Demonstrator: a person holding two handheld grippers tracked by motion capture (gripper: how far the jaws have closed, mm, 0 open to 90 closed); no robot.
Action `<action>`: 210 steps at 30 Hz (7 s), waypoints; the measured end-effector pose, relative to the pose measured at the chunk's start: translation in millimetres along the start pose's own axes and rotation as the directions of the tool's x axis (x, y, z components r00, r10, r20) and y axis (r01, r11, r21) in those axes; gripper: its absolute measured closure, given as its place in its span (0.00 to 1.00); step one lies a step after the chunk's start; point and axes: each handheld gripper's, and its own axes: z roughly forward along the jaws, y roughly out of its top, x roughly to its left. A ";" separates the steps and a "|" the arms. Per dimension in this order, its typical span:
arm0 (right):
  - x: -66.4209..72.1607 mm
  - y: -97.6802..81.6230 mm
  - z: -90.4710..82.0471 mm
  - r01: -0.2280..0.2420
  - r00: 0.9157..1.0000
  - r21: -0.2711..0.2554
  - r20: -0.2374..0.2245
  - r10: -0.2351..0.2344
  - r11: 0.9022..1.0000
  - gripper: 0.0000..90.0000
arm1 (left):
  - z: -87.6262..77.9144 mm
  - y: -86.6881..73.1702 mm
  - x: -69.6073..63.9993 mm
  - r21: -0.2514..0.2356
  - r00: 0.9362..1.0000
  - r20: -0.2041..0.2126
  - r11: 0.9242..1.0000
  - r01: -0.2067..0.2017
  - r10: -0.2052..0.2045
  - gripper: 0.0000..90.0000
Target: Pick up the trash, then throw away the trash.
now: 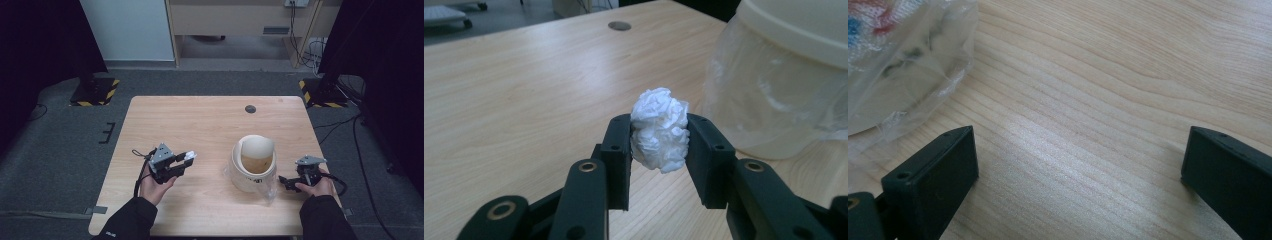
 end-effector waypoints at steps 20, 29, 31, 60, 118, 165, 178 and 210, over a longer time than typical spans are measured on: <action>0.1 -2.2 0.4 0.003 1.000 -0.017 -0.004 -0.003 1.000 0.01 | -17.2 23.9 -21.2 -0.116 0.998 0.055 0.993 -0.029 0.036 0.71; 0.0 -2.2 0.5 0.005 1.000 -0.017 -0.003 -0.005 1.000 0.01 | -20.7 32.7 -41.3 -0.150 0.992 0.110 0.987 -0.052 0.069 0.71; 0.1 -2.2 0.5 0.003 1.000 -0.017 -0.004 -0.003 1.000 0.01 | -21.6 35.1 -45.4 -0.156 0.990 0.121 0.986 -0.059 0.078 0.71; -0.1 -2.2 0.5 0.005 1.000 -0.017 -0.003 -0.005 1.000 0.01 | -12.2 37.4 -89.5 -0.152 0.962 0.236 0.983 -0.106 0.140 0.71; 0.1 -2.2 0.7 0.003 1.000 -0.021 -0.002 -0.003 1.000 0.01 | 59.1 59.1 -136.4 -0.109 0.935 0.311 0.984 -0.142 0.170 0.71; 0.1 -2.2 0.8 0.003 1.000 -0.021 -0.002 -0.003 1.000 0.01 | 99.3 63.5 -142.2 -0.029 0.954 0.270 0.992 -0.125 0.128 0.64; 0.1 -2.2 0.9 0.003 1.000 -0.022 -0.002 -0.003 1.000 0.01 | 78.3 66.5 -145.4 -0.047 0.944 0.296 0.989 -0.137 0.145 0.56; 0.1 -2.2 0.8 0.005 1.000 -0.021 -0.002 -0.005 1.000 0.01 | -15.5 -19.1 -27.4 0.032 0.999 0.039 0.999 0.013 -0.014 0.30</action>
